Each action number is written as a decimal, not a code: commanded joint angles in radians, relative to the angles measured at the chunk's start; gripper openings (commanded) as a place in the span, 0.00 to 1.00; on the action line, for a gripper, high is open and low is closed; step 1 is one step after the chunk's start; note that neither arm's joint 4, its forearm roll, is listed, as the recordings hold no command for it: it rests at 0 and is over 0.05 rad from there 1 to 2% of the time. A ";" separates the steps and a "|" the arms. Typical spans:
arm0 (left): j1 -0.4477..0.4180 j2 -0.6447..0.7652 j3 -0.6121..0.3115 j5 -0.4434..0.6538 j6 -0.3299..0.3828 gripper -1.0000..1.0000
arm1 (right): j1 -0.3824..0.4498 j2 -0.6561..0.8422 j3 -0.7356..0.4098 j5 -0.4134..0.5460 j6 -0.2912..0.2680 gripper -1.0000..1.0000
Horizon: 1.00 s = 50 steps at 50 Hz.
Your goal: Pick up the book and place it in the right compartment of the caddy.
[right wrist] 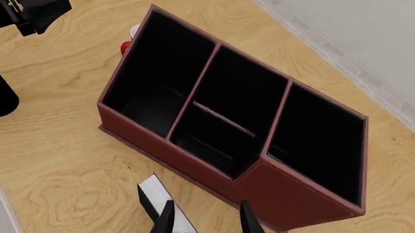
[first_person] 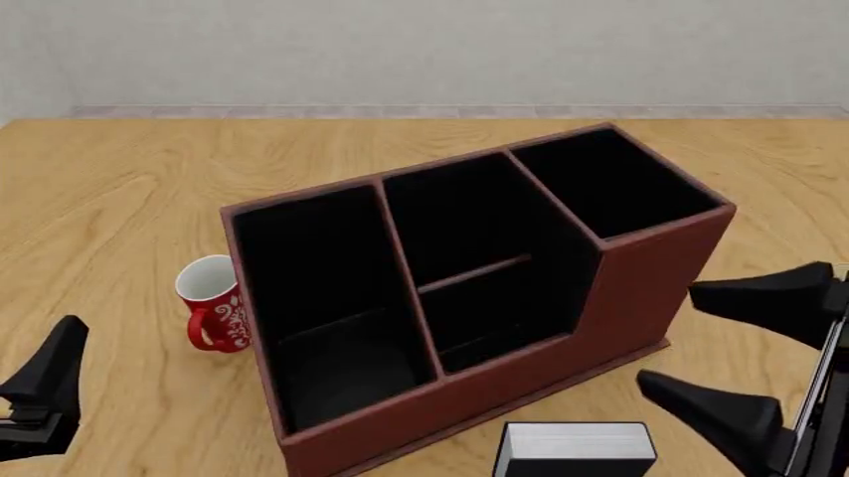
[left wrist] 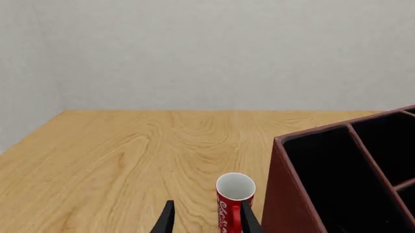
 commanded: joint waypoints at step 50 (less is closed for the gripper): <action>0.001 0.000 -0.001 0.000 0.000 1.00 | 0.191 0.213 -0.031 0.088 0.035 1.00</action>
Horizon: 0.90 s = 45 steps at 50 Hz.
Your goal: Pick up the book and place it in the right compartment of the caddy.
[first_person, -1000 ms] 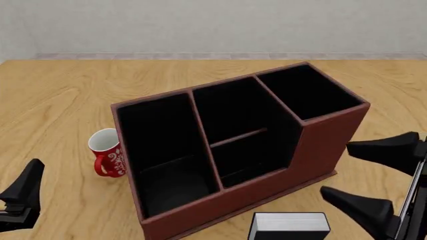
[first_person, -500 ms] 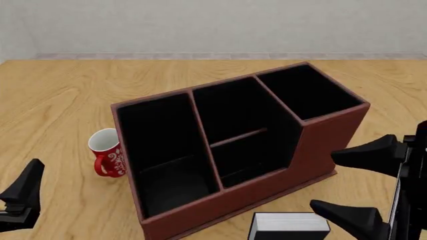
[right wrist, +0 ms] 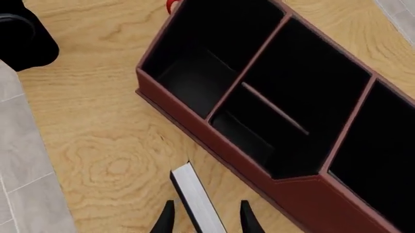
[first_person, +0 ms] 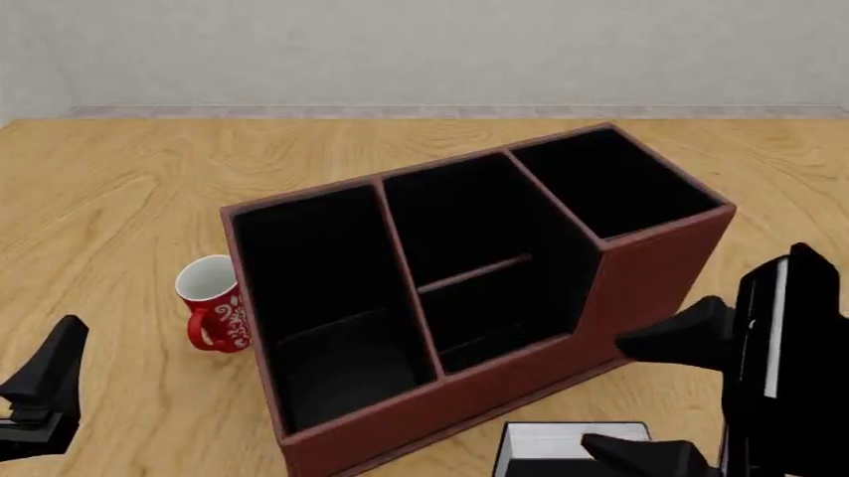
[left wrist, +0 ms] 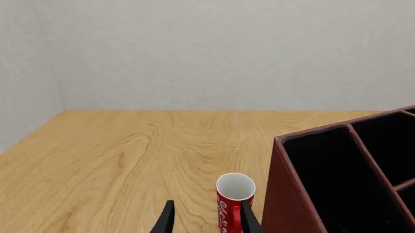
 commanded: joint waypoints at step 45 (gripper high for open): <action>0.000 -0.003 0.001 0.002 0.001 1.00 | 0.040 0.075 0.033 -0.012 0.025 1.00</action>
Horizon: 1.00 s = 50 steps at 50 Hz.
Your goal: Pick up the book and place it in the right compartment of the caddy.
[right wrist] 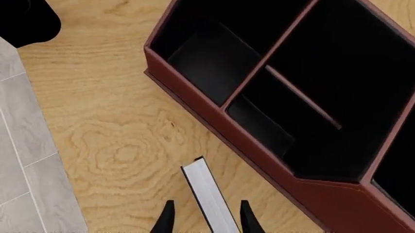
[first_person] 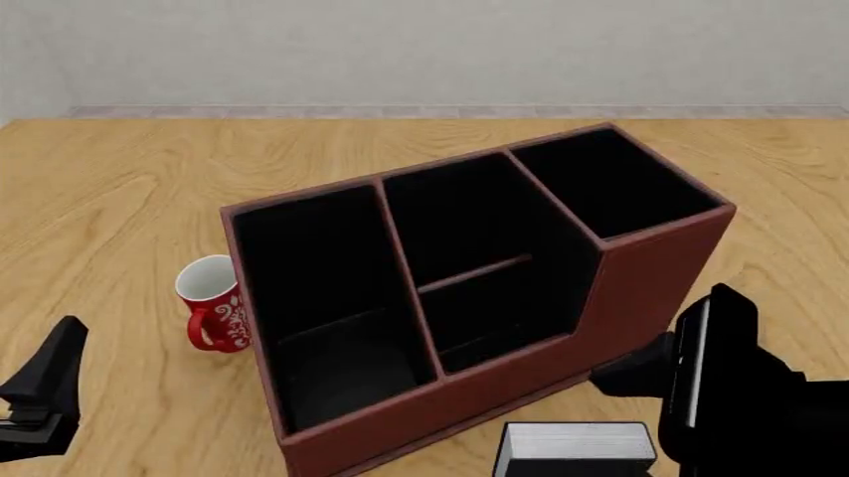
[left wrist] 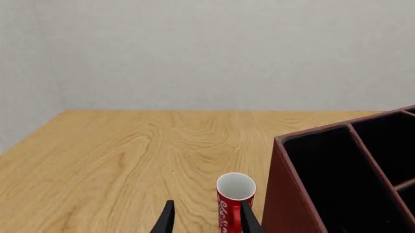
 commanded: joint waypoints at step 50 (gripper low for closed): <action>-0.002 0.001 0.001 -0.002 0.001 1.00 | -0.004 0.094 0.008 0.027 0.045 1.00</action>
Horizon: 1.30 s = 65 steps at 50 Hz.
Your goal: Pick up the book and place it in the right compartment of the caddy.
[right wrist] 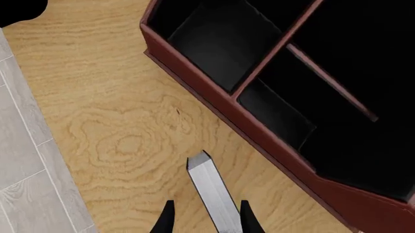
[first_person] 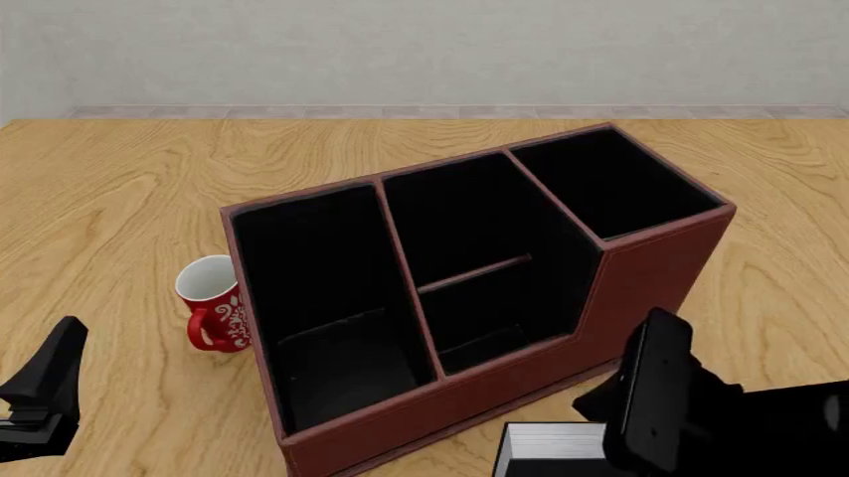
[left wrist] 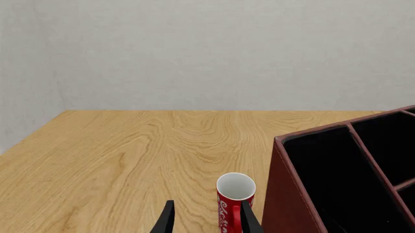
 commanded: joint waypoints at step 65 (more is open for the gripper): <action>-0.001 0.003 0.000 -0.002 0.000 1.00 | 0.017 0.000 0.069 -0.026 0.116 0.00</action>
